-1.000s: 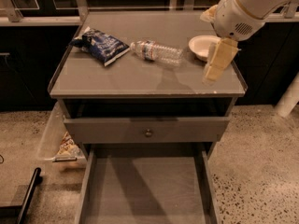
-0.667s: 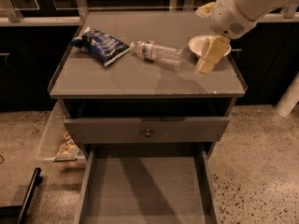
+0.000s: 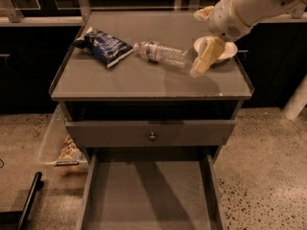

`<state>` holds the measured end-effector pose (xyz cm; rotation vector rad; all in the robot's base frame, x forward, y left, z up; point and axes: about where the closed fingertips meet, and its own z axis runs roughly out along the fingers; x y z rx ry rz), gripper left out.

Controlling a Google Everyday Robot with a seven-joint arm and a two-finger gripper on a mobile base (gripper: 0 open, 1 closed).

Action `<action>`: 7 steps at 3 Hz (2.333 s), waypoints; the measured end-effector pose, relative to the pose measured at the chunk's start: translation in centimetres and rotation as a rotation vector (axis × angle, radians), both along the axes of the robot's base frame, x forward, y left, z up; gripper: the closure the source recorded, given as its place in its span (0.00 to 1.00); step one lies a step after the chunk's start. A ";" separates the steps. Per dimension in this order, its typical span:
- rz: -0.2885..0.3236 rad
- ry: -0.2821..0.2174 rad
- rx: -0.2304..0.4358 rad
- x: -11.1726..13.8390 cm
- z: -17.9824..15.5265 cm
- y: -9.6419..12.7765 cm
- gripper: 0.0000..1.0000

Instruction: Place water bottle into middle drawer

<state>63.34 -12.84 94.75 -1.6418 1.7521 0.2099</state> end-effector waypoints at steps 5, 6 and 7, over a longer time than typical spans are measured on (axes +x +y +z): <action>-0.195 0.037 0.203 11.2 -8.8 6.4 0.00; -0.171 0.096 0.269 12.9 -9.5 7.3 0.00; -0.171 0.085 0.278 13.2 -8.9 7.2 0.19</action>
Offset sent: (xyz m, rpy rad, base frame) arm 0.0760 0.0555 -0.0574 0.1912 -0.0454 -0.1449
